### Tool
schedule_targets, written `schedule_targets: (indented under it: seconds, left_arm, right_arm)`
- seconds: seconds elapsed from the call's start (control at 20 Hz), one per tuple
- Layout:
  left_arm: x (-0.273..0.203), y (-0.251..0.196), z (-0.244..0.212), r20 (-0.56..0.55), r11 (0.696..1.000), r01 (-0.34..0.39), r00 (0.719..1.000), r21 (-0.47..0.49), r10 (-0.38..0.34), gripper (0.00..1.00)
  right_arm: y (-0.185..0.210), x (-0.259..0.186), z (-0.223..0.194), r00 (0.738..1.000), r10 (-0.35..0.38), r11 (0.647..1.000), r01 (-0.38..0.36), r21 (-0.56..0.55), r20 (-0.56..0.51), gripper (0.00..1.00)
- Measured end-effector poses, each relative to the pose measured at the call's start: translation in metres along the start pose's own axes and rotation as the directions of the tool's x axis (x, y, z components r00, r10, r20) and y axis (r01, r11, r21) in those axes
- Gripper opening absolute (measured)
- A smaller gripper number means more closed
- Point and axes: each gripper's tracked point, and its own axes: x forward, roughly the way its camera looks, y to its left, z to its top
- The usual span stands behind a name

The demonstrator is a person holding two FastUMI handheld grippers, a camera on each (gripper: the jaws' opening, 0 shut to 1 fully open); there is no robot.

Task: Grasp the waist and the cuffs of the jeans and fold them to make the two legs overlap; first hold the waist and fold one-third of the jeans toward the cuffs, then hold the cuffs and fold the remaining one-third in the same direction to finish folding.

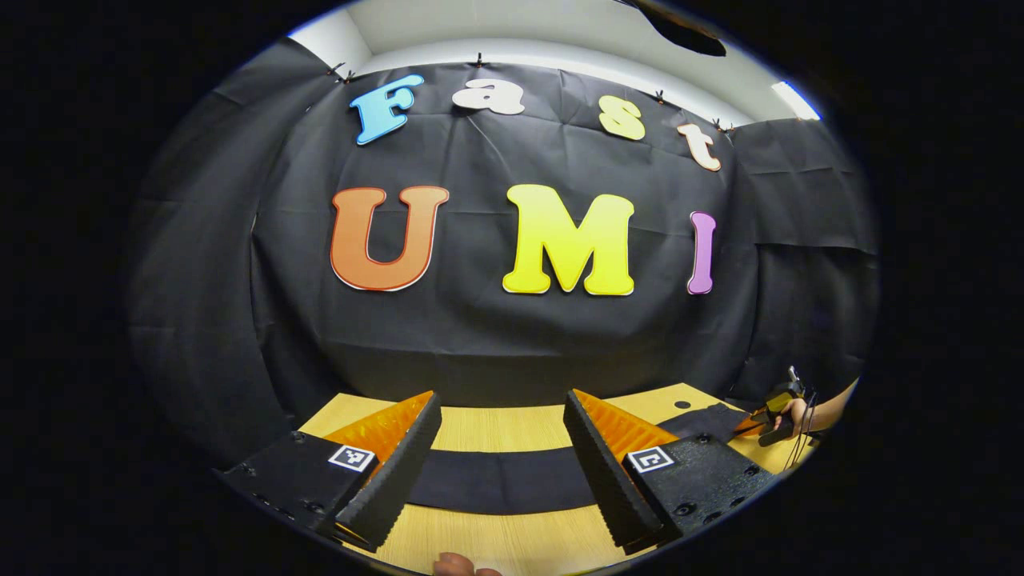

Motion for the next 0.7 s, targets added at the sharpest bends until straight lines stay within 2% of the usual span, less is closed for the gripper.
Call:
schedule_targets:
  seconds: [0.1, 0.2, 0.25, 0.4, 0.55, 0.7]
  left_arm:
    - [0.0, 0.001, -0.005, -0.018, 1.0, 0.0, 1.0, 0.002, 0.001, 0.98]
    - [0.002, 0.001, -0.007, -0.02, 1.0, -0.004, 1.0, 0.004, 0.005, 0.99]
    - [0.002, 0.001, -0.008, -0.021, 1.0, -0.005, 1.0, 0.001, 0.005, 0.99]
    - [-0.001, 0.004, -0.013, -0.023, 1.0, -0.001, 1.0, 0.002, 0.001, 0.99]
    - [-0.002, 0.001, -0.014, -0.023, 1.0, 0.002, 1.0, 0.008, -0.002, 0.99]
    - [-0.005, 0.01, -0.019, -0.031, 1.0, -0.018, 0.999, 0.002, 0.018, 0.99]
  right_arm:
    - [0.01, -0.008, 0.004, 0.998, -0.031, 0.988, 0.038, -0.149, 0.05, 0.01]
    - [0.029, -0.02, 0.009, 0.992, -0.034, 0.946, 0.071, -0.317, 0.12, 0.01]
    - [0.043, -0.029, 0.01, 0.988, -0.019, 0.909, 0.082, -0.409, 0.155, 0.01]
    - [0.092, -0.055, -0.001, 0.97, 0.064, 0.762, 0.103, -0.639, 0.233, 0.01]
    - [0.127, -0.079, -0.024, 0.957, 0.148, 0.628, 0.103, -0.772, 0.248, 0.0]
    - [0.137, -0.094, -0.044, 0.945, 0.222, 0.51, 0.098, -0.855, 0.24, 0.01]
